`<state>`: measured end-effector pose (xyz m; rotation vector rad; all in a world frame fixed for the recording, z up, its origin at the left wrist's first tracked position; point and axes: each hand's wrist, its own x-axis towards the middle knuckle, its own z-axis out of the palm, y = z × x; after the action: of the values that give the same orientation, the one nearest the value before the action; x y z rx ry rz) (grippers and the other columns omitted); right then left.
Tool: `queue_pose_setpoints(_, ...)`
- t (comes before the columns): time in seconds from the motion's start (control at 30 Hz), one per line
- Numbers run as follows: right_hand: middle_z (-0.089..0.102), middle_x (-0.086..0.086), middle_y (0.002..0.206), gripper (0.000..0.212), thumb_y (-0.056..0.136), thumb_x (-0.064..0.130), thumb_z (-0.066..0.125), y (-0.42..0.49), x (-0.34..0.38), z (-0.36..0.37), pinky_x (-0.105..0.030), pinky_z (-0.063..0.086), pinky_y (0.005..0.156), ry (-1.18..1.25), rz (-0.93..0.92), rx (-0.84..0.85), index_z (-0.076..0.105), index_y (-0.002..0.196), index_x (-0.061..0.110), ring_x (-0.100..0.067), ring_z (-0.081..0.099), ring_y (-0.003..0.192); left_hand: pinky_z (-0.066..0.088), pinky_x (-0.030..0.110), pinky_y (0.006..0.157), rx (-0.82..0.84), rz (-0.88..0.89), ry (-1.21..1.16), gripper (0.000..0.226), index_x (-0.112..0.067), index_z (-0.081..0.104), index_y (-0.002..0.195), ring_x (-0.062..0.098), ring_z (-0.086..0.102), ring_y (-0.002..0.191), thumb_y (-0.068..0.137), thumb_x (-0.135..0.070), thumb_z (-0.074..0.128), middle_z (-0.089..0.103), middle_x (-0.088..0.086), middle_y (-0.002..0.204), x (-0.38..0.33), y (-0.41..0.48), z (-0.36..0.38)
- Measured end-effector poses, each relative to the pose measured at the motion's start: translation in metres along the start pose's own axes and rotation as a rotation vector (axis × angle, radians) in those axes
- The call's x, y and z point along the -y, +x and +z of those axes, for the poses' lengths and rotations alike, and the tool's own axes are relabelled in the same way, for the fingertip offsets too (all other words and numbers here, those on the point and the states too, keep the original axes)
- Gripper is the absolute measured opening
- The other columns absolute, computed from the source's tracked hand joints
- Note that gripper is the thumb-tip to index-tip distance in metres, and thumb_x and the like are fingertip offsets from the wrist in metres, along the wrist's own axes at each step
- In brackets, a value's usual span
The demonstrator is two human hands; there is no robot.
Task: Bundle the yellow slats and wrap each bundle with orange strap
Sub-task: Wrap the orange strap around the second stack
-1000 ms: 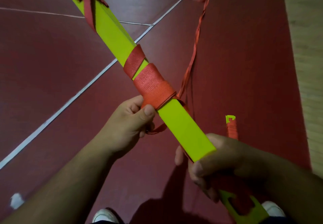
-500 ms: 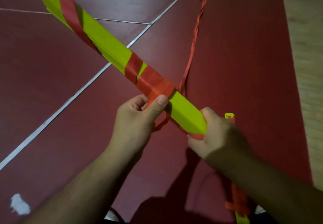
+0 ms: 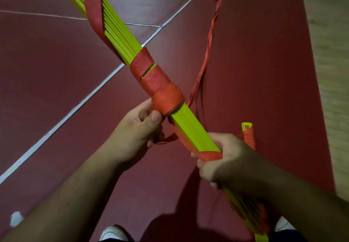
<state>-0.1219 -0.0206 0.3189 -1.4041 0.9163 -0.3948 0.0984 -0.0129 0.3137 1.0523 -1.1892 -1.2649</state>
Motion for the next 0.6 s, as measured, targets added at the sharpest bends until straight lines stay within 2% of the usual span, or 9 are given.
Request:
queue_pose_setpoints(0.07, 0.054, -0.016, 0.066, 0.031, 0.056, 0.01, 0.062, -0.003, -0.001, -0.003, -0.029, 0.043, 0.048, 0.123, 0.069, 0.143, 0.064, 0.086, 0.012, -0.023, 0.05, 0.05, 0.033, 0.034, 0.061, 0.065, -0.049, -0.114, 0.103, 0.015, 0.044, 0.126, 0.035, 0.029, 0.047, 0.067, -0.061, 0.082, 0.045, 0.016, 0.055, 0.002, -0.002, -0.003)
queue_pose_setpoints(0.1, 0.054, -0.015, 0.066, 0.032, 0.058, 0.007, 0.062, -0.004, 0.0, -0.006, -0.028, 0.044, 0.048, 0.184, 0.105, 0.228, 0.064, 0.09, 0.01, -0.023, 0.051, 0.049, 0.032, 0.034, 0.062, 0.082, -0.062, -0.148, 0.098, 0.016, 0.047, 0.119, 0.041, 0.026, 0.049, 0.067, -0.059, 0.083, 0.041, 0.005, 0.047, 0.004, -0.003, -0.003)
queue_pose_setpoints(0.2, 0.06, -0.016, 0.07, 0.034, 0.064, 0.008, 0.062, -0.004, 0.005, -0.014, -0.028, 0.048, 0.051, 0.193, 0.164, 0.32, 0.067, 0.097, 0.008, -0.023, 0.057, 0.052, 0.034, 0.034, 0.062, 0.046, -0.032, -0.135, 0.049, -0.017, 0.065, 0.085, 0.037, 0.02, 0.047, 0.067, -0.059, 0.082, 0.046, -0.009, 0.048, 0.009, -0.006, 0.006)
queue_pose_setpoints(0.27, 0.065, -0.014, 0.076, 0.035, 0.063, 0.019, 0.067, 0.004, 0.003, -0.015, -0.033, 0.048, 0.058, 0.007, 0.122, 0.171, 0.068, 0.096, 0.009, -0.022, 0.06, 0.063, 0.035, 0.036, 0.062, -0.024, -0.015, -0.116, 0.036, -0.024, 0.066, 0.081, 0.031, 0.031, 0.05, 0.071, -0.056, 0.08, 0.053, -0.008, 0.055, 0.011, -0.005, 0.01)
queue_pose_setpoints(0.33, 0.069, 0.003, 0.076, 0.04, 0.061, 0.036, 0.075, 0.009, 0.001, -0.013, -0.04, 0.05, 0.066, -0.215, -0.002, -0.085, 0.067, 0.096, 0.019, -0.012, 0.062, 0.069, 0.037, 0.042, 0.067, -0.158, -0.029, -0.084, 0.036, -0.02, 0.07, 0.088, 0.027, 0.043, 0.063, 0.074, -0.052, 0.081, 0.056, 0.007, 0.07, 0.01, -0.003, 0.012)
queue_pose_setpoints(0.4, 0.069, 0.013, 0.081, 0.049, 0.062, 0.049, 0.082, 0.01, -0.004, -0.007, -0.033, 0.052, 0.072, -0.378, -0.046, -0.233, 0.06, 0.102, 0.031, -0.003, 0.064, 0.075, 0.038, 0.046, 0.069, -0.276, -0.066, -0.063, 0.041, -0.012, 0.068, 0.094, 0.03, 0.04, 0.07, 0.078, -0.047, 0.079, 0.051, 0.016, 0.08, 0.009, -0.001, 0.018)
queue_pose_setpoints(0.47, 0.061, 0.013, 0.081, 0.054, 0.061, 0.058, 0.082, 0.009, -0.006, 0.003, -0.025, 0.042, 0.066, -0.64, 0.007, -0.328, 0.051, 0.101, 0.038, -0.008, 0.062, 0.082, 0.045, 0.034, 0.06, -0.34, -0.085, -0.07, 0.034, -0.011, 0.067, 0.091, 0.025, 0.037, 0.062, 0.081, -0.041, 0.079, 0.048, 0.014, 0.076, 0.006, -0.001, 0.027)
queue_pose_setpoints(0.53, 0.056, 0.011, 0.07, 0.042, 0.064, 0.051, 0.081, 0.012, -0.009, 0.007, -0.021, 0.034, 0.056, -0.715, -0.023, -0.422, 0.049, 0.084, 0.033, -0.013, 0.062, 0.079, 0.047, 0.027, 0.052, -0.346, -0.075, -0.049, 0.03, -0.011, 0.067, 0.089, 0.022, 0.04, 0.06, 0.081, -0.039, 0.076, 0.052, 0.014, 0.076, 0.003, -0.001, 0.033)
queue_pose_setpoints(0.6, 0.057, 0.006, 0.061, 0.029, 0.065, 0.035, 0.08, 0.013, -0.009, 0.005, -0.017, 0.037, 0.049, -0.621, -0.064, -0.442, 0.054, 0.075, 0.024, -0.011, 0.059, 0.062, 0.05, 0.038, 0.06, -0.246, -0.035, 0.043, 0.034, -0.013, 0.071, 0.095, 0.026, 0.048, 0.069, 0.081, -0.044, 0.078, 0.059, 0.016, 0.084, -0.001, -0.001, 0.026)
